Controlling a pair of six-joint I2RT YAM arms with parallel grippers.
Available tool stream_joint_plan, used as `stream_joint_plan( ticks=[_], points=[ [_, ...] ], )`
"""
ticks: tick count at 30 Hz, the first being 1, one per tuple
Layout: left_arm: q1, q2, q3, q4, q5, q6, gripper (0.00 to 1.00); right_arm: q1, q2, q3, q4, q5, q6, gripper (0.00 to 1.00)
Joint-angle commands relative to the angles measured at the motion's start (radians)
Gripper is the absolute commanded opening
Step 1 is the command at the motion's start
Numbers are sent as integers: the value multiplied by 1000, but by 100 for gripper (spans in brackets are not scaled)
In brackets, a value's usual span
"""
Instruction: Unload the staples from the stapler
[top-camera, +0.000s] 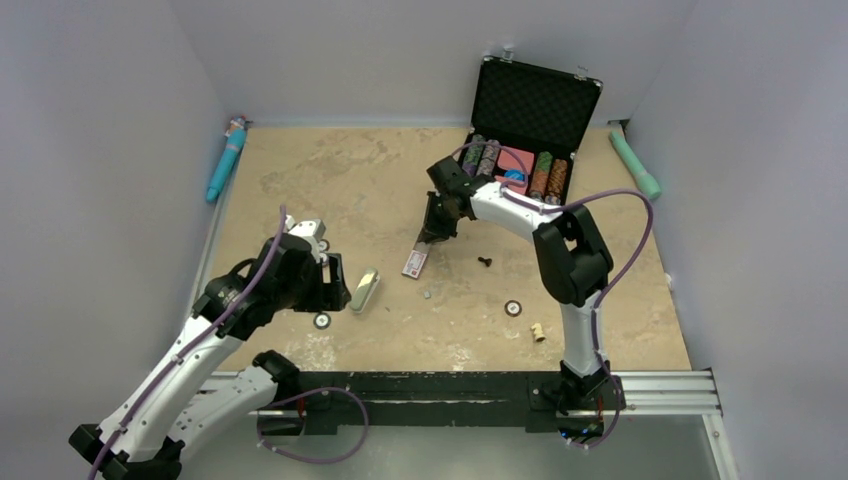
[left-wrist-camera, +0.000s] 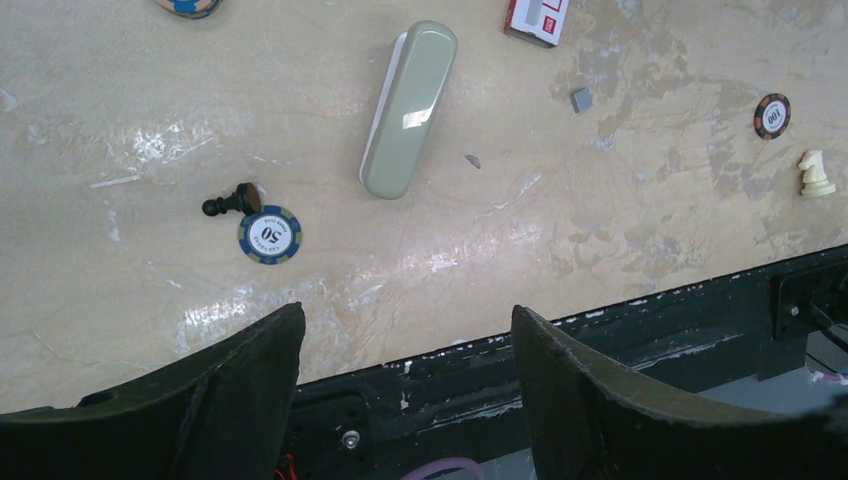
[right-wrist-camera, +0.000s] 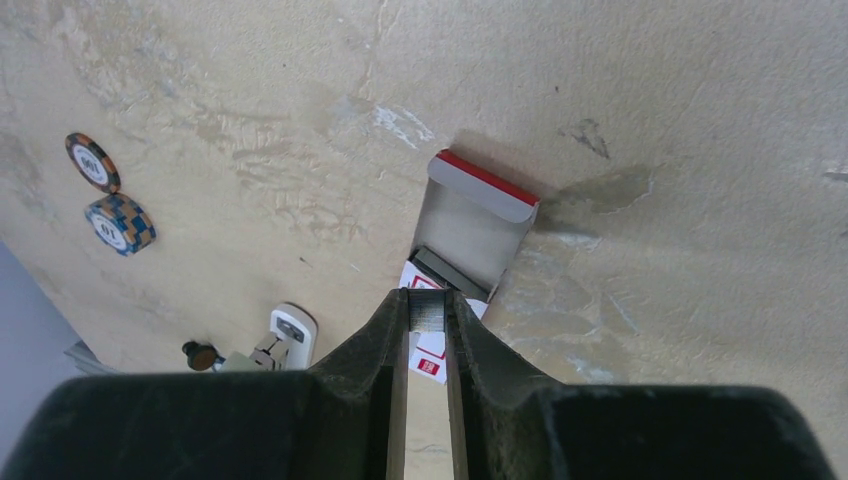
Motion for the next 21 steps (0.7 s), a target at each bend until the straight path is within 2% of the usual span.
stream_joint_plan(
  ticks=[1,10,21],
  points=[
    [-4,0,-6,25,3,12,79,7,4,3,41,-27,8,2],
    [-5,9,-6,25,1,10,78,8,11,3,37,-20,-1,3],
    [-4,9,-4,20,-12,5,78,8,6,18,27,-7,-18,25]
  ],
)
